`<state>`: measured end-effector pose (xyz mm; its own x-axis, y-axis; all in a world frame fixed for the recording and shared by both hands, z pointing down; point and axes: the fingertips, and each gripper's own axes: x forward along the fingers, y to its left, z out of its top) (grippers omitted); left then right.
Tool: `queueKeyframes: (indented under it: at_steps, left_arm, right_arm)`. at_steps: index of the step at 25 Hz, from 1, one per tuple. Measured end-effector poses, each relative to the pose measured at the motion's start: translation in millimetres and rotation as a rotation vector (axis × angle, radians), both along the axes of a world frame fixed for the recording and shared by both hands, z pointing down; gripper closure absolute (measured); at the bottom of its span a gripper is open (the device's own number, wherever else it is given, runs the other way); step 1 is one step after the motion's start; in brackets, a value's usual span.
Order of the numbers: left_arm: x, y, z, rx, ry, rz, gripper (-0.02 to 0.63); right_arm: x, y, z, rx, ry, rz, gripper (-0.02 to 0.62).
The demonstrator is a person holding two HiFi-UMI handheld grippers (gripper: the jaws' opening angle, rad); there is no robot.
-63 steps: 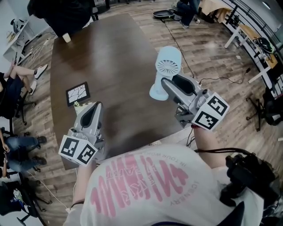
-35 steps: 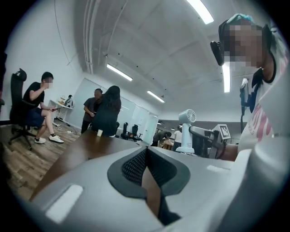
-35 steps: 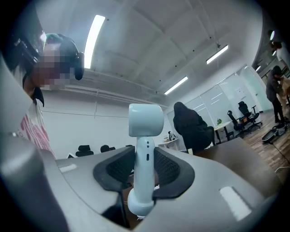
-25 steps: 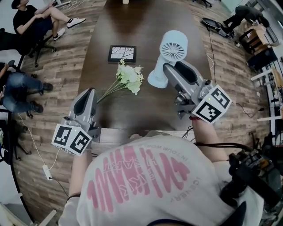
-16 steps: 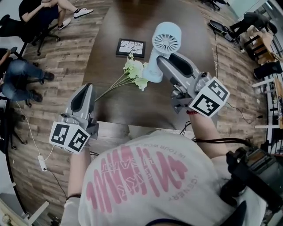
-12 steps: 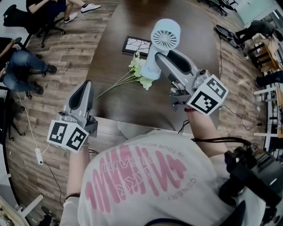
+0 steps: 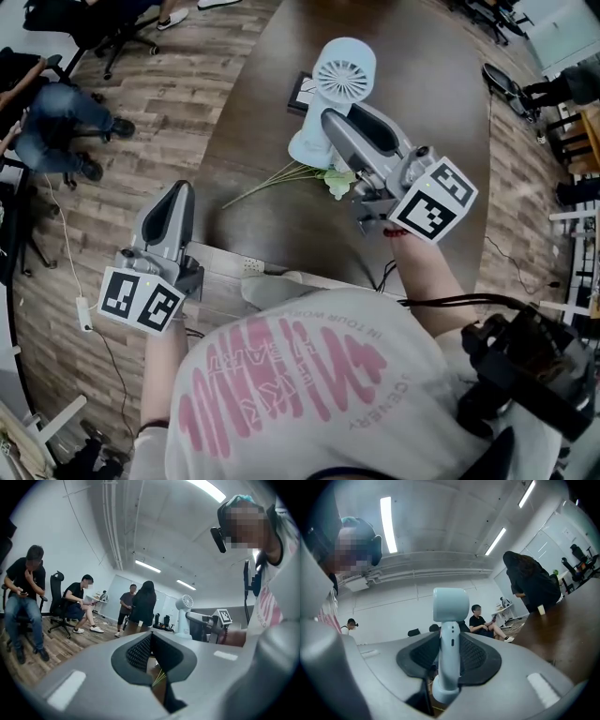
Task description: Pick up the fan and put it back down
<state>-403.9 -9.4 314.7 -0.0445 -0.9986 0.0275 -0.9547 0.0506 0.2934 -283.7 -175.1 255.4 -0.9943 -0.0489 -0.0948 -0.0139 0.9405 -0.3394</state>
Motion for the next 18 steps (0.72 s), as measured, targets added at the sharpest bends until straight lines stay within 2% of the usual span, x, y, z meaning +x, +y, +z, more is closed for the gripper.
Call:
queueKeyframes:
  at_steps: [6, 12, 18]
  left_arm:
    - [-23, -2, 17, -0.039, 0.020, 0.008, 0.589]
    - [-52, -8, 33, -0.084, 0.036, 0.020, 0.589]
    - [-67, -27, 44, -0.115, 0.061, 0.062, 0.589]
  right_arm:
    - [-37, -6, 25, -0.043, -0.001, 0.016, 0.458]
    - [-72, -12, 52, -0.045, 0.025, 0.044, 0.459]
    - [-97, -30, 83, -0.079, 0.058, 0.096, 0.459]
